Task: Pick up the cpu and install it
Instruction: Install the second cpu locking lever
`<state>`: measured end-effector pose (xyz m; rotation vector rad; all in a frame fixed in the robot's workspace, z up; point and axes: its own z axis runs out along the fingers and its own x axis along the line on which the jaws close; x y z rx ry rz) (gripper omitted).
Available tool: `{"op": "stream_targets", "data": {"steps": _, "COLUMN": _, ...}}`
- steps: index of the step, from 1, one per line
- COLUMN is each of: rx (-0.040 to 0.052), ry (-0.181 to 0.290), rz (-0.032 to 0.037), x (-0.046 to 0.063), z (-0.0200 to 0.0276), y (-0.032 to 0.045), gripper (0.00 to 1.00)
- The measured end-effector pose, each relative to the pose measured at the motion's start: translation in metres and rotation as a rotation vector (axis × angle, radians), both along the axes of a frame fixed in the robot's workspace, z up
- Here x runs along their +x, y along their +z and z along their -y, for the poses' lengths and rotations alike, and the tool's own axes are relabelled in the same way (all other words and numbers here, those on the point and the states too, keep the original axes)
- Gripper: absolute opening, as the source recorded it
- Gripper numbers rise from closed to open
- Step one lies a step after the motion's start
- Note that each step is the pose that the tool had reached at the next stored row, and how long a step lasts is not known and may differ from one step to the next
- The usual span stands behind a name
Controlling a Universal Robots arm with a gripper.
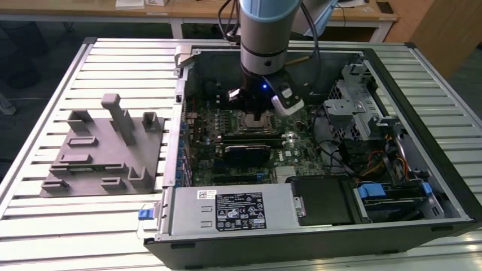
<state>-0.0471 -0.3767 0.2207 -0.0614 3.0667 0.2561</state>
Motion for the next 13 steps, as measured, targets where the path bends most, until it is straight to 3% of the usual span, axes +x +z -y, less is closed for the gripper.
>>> {"op": "stream_targets", "data": {"steps": 7, "rx": -0.0411, "ry": -0.002, "rz": -0.0001, "x": 0.0004, "z": -0.0121, "y": -0.0007, "gripper": 0.11}}
{"op": "stream_targets", "data": {"steps": 13, "rx": -0.0431, "ry": -0.002, "rz": 0.0000, "x": 0.0004, "z": -0.0125, "y": -0.0008, "gripper": 0.11}}
